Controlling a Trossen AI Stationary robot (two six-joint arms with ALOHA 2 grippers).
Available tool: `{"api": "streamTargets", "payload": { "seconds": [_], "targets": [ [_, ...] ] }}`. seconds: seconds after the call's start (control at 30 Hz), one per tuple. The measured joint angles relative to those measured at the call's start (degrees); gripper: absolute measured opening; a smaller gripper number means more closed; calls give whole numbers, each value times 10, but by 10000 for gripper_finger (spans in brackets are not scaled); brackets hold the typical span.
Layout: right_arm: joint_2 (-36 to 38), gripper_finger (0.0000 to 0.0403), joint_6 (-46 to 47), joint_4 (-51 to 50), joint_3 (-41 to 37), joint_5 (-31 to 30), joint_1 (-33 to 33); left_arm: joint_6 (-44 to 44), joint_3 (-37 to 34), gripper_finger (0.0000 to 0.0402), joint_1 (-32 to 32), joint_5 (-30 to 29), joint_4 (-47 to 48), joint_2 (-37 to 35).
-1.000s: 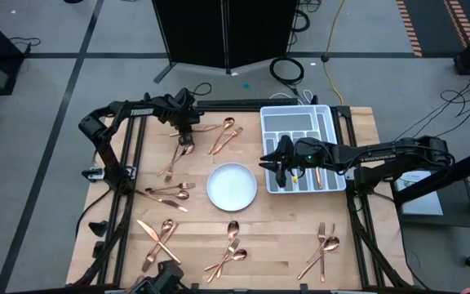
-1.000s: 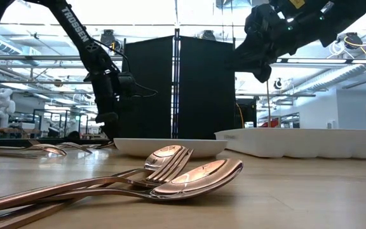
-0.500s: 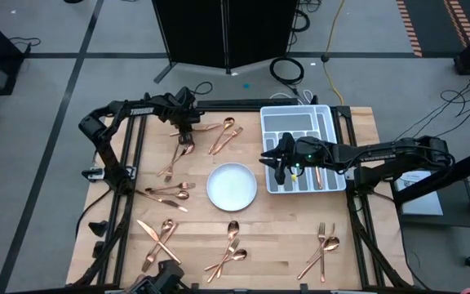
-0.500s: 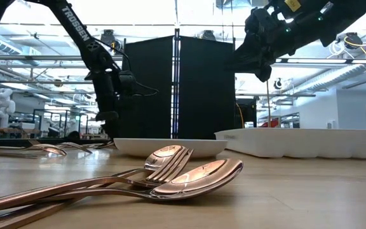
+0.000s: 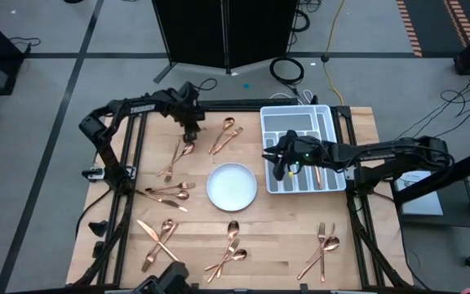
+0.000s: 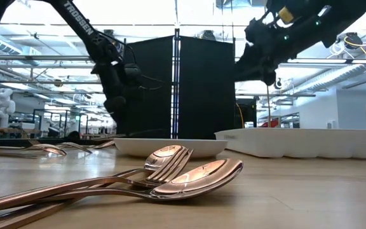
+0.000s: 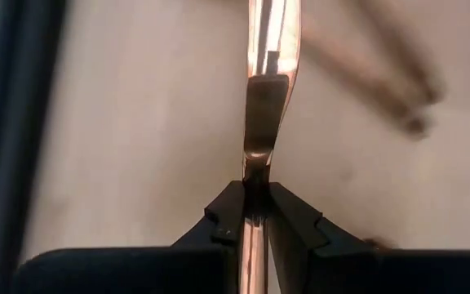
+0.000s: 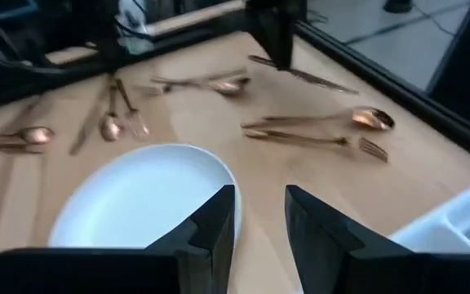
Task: Sort silverware
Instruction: Put the knife in the silverware tray
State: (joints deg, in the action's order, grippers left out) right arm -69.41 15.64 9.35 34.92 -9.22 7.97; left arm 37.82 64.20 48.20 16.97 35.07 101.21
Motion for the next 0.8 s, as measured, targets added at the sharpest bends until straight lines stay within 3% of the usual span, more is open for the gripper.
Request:
{"api": "streamTargets", "payload": {
  "seconds": [0.3, 0.6, 0.8],
  "targets": [
    [-34, 100, 0, 24, 0, -26, 0, -16, 0, 40, -10, 177, -41, -23],
    [-57, 109, -77, 229, 0, -25, 16, -84, 0, 40, -34, 395, -127, -90],
    [-57, 165, -103, 314, 6, 4, 26, -122, 0, 40, -100, 431, -221, -108]
  ]
}}
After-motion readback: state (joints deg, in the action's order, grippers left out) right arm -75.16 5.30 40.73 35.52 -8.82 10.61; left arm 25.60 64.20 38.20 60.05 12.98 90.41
